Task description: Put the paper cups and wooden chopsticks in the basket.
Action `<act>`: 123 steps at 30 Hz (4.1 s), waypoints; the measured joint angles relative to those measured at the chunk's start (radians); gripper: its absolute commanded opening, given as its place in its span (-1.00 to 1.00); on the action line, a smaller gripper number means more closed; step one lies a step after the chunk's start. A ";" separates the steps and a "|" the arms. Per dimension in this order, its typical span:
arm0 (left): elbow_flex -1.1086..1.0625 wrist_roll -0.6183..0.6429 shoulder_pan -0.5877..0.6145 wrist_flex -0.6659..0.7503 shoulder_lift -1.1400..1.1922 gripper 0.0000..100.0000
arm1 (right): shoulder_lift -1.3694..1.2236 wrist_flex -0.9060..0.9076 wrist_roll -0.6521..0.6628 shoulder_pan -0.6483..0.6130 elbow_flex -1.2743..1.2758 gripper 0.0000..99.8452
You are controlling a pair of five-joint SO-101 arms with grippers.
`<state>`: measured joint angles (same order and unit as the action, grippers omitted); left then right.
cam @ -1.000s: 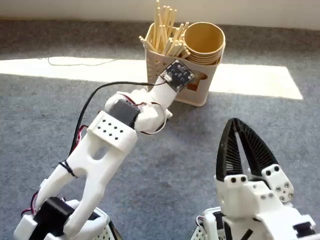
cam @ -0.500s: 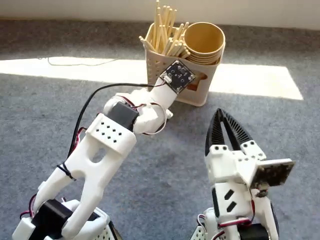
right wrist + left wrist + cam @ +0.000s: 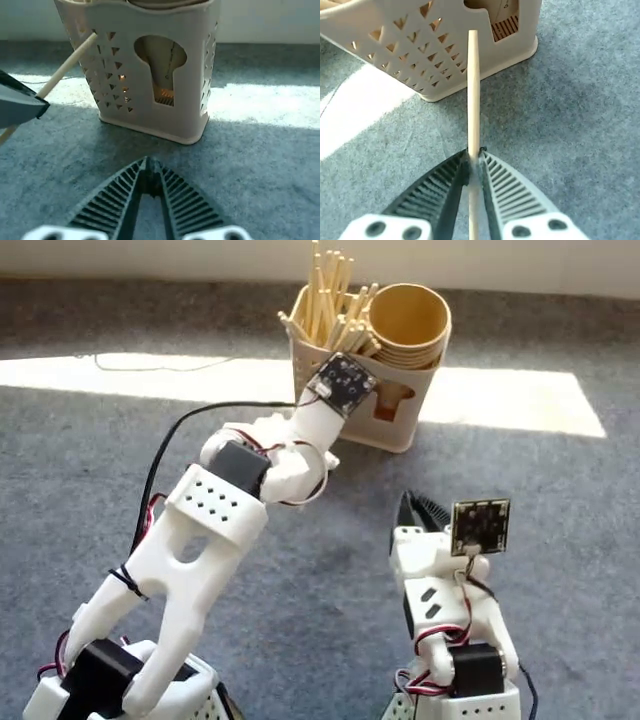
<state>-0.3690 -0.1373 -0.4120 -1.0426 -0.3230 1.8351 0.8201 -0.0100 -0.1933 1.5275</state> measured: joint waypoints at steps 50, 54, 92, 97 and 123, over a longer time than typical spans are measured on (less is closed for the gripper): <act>-0.046 0.129 0.029 0.850 -0.433 -0.99 | 0.000 0.221 0.000 0.137 0.146 -0.99; -0.095 0.129 0.028 0.962 -0.433 -0.99 | 0.000 0.221 0.000 0.137 0.146 -0.99; 0.138 0.374 0.227 1.180 0.063 -0.99 | 0.000 0.221 0.000 0.137 0.146 -0.99; 0.278 0.408 0.232 1.145 0.178 -0.99 | 0.000 0.221 0.000 0.137 0.146 -0.99; 0.296 0.408 0.276 0.710 0.377 -0.68 | 0.000 0.221 0.000 0.140 0.146 -0.99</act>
<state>-0.0729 0.2708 -0.1358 -0.3322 0.0545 1.8351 1.0411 -0.0100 -0.0537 1.6732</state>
